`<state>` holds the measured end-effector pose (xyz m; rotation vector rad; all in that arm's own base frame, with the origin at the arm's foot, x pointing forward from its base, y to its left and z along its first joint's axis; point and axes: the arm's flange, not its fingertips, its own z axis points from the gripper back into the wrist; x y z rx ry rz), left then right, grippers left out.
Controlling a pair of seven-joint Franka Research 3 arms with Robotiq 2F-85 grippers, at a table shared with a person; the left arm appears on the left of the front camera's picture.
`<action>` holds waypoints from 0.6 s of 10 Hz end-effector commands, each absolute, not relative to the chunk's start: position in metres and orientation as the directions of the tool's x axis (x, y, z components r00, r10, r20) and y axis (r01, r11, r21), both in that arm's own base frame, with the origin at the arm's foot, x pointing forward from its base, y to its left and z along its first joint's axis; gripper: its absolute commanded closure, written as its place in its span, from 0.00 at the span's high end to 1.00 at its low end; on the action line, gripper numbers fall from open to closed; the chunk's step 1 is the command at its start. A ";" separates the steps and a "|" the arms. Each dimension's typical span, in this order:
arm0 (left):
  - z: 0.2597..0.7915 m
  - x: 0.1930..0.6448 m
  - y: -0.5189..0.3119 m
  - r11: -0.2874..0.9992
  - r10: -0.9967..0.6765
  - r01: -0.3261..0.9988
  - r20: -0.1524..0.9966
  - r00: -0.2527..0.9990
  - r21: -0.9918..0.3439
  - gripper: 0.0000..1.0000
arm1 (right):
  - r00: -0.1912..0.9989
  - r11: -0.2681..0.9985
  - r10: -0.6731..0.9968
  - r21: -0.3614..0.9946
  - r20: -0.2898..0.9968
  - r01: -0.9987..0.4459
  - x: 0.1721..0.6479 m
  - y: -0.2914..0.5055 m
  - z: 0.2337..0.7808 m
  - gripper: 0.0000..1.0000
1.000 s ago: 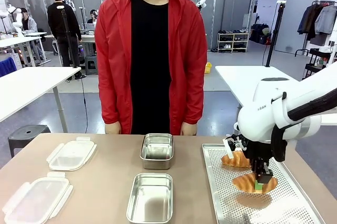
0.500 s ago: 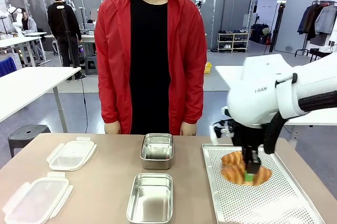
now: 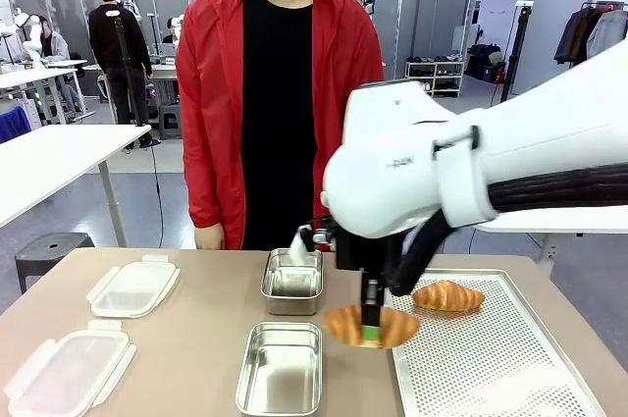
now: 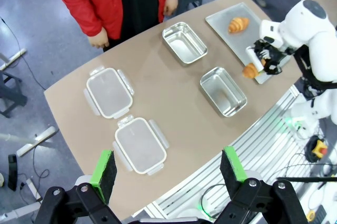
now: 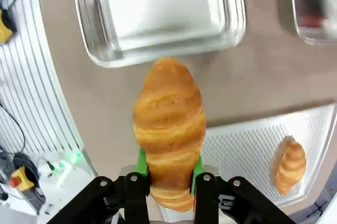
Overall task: Place the bread into the airtight container.
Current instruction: Pick up a Butter Roll and place it into an empty Airtight Container.
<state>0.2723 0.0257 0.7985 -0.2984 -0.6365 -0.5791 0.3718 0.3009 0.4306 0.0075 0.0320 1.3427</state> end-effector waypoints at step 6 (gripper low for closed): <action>0.800 0.272 0.026 0.792 -0.426 0.606 0.640 0.639 -0.077 1.00 | 0.259 0.255 0.962 0.052 0.091 -0.966 0.373 0.396 0.408 0.35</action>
